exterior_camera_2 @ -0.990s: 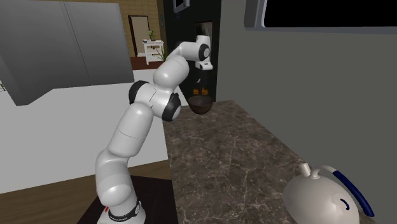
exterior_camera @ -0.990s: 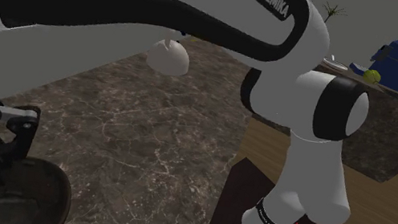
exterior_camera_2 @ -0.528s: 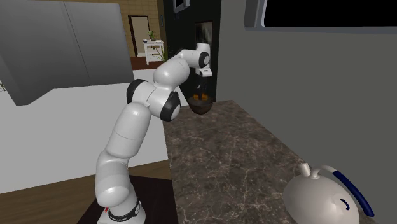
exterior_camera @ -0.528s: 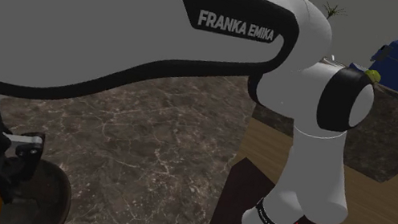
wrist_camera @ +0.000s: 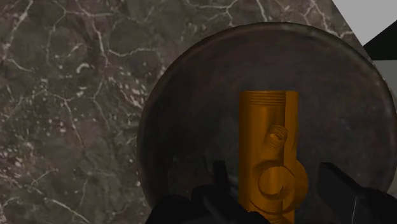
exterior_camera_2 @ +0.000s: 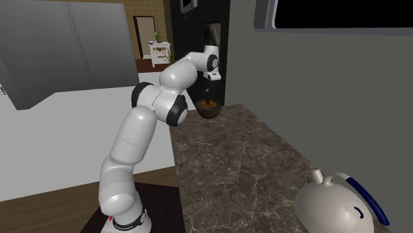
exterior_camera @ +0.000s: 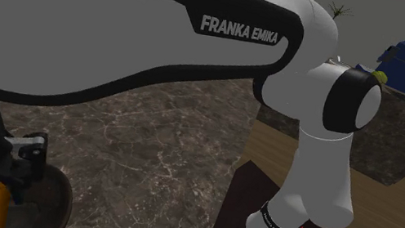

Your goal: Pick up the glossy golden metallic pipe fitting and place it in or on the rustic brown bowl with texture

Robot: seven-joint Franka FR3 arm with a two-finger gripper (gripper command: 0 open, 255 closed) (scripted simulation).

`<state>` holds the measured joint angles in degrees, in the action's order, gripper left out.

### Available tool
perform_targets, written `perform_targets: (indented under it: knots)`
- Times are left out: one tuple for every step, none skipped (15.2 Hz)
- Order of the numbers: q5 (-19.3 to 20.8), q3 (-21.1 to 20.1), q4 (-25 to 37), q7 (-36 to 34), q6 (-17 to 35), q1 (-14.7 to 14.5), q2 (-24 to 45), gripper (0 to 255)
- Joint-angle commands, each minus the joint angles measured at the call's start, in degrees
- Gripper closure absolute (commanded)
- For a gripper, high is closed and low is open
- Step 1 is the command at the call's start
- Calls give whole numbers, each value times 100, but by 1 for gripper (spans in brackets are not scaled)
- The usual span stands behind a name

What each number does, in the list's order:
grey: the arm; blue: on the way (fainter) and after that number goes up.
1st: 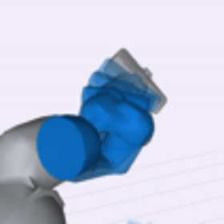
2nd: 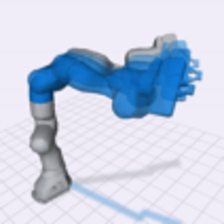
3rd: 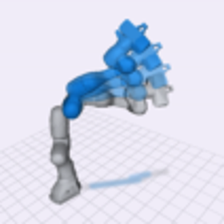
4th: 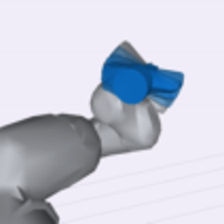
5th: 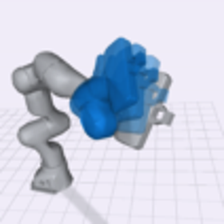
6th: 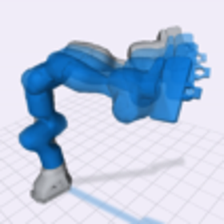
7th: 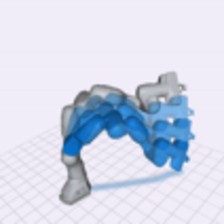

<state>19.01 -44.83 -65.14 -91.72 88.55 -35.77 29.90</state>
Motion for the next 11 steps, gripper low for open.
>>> perform_targets:
  knots:
    - [0,0,0,0,0,0,0,0]
    - [0,0,-1,0,1,0,-1,0]
    - [0,0,-1,0,1,0,-1,0]
    - [0,0,-1,0,1,0,-1,0]
    - [0,0,-1,0,1,0,-1,0]
    - [46,19,331,13,-246,-116,74,0]
    - [108,46,707,30,-512,-259,170,0]
    - [190,86,1144,52,-803,-438,296,0]
    - [274,130,1554,77,-1061,-616,425,0]
    - [273,132,1556,78,-1062,-617,425,0]
    - [272,132,1556,78,-1062,-618,425,0]
